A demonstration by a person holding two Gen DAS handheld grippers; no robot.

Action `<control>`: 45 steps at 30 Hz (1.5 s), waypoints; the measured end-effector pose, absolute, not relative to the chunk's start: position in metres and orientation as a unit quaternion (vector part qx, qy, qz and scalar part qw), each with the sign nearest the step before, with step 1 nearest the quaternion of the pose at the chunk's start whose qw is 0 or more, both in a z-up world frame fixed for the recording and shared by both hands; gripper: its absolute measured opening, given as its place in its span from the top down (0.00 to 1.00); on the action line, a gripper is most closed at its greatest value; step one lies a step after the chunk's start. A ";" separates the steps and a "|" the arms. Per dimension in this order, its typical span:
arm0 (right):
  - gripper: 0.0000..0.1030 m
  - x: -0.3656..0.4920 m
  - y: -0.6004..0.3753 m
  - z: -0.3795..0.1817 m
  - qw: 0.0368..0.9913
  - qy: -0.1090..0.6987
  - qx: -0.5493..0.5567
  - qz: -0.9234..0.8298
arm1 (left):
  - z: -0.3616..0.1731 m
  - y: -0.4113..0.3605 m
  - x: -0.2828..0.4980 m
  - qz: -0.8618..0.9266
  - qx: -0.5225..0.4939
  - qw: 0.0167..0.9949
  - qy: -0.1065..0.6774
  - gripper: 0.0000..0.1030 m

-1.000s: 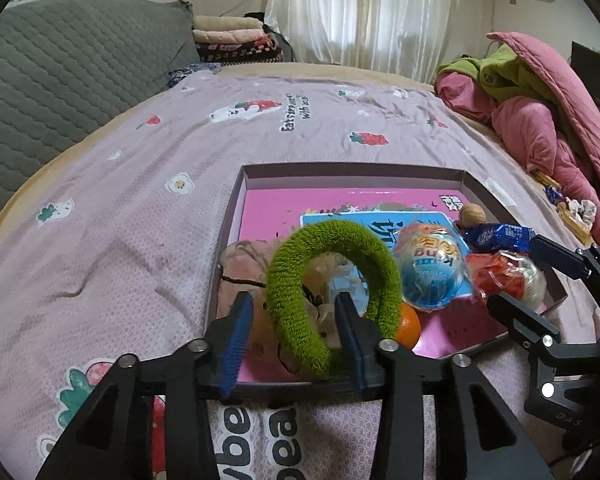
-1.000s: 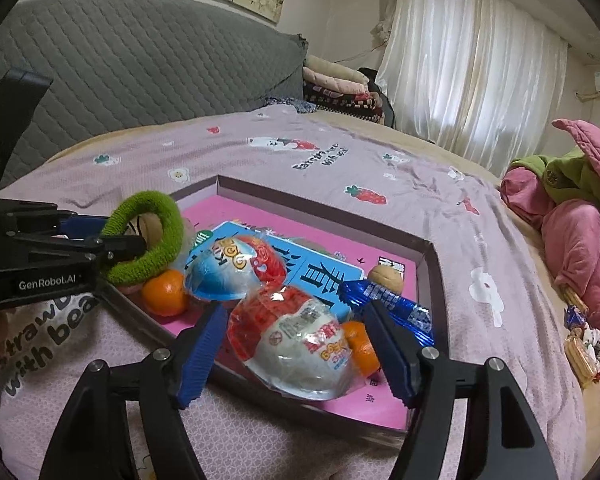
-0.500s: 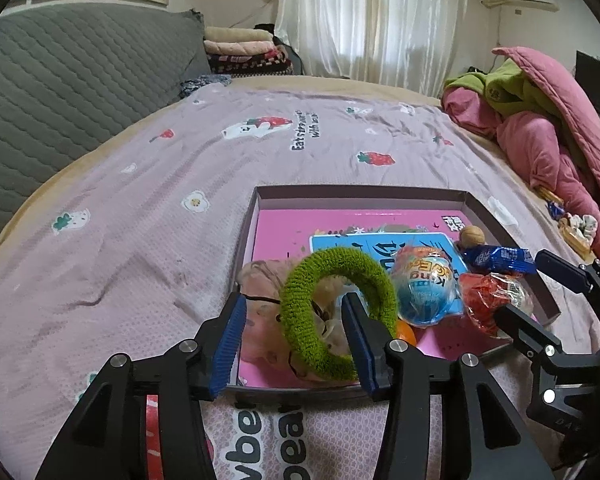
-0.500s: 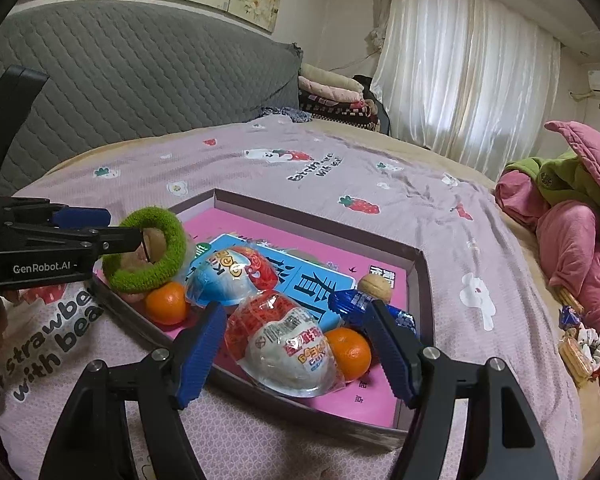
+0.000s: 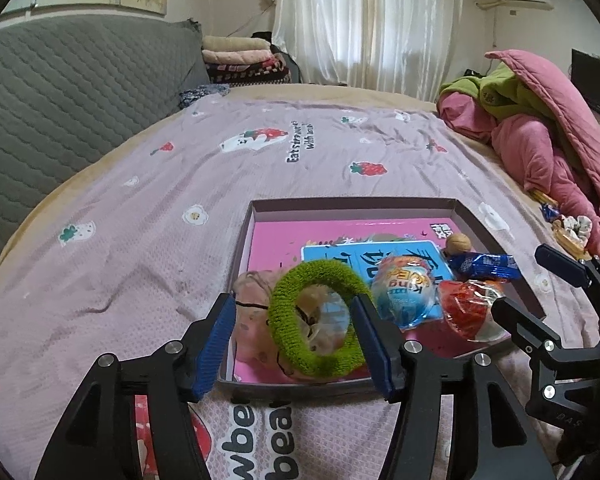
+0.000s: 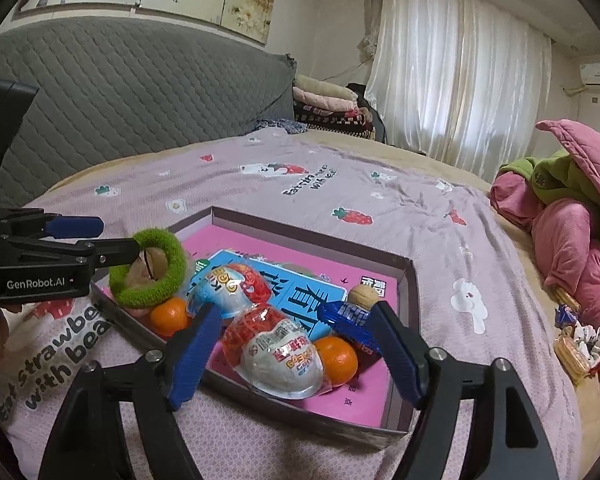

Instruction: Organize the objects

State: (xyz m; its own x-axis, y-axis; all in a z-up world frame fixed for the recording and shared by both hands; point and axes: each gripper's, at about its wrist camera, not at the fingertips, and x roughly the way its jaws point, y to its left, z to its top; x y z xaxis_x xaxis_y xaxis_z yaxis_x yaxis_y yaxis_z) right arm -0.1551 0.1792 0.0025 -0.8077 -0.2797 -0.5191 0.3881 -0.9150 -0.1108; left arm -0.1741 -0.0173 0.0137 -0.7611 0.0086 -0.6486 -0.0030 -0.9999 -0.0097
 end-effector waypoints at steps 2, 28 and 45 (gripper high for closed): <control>0.23 -0.153 0.181 0.006 0.177 0.103 0.252 -0.946 | 0.017 -0.016 -0.173 0.939 -0.344 0.003 -0.002 0.38; 0.12 -0.087 0.198 0.017 0.138 0.047 0.227 -0.963 | 0.026 -0.009 -0.104 0.950 -0.311 0.006 -0.024 0.23; 0.12 -0.063 0.195 -0.014 0.102 0.023 0.260 -0.960 | -0.010 -0.005 -0.078 0.942 -0.336 -0.010 0.000 0.23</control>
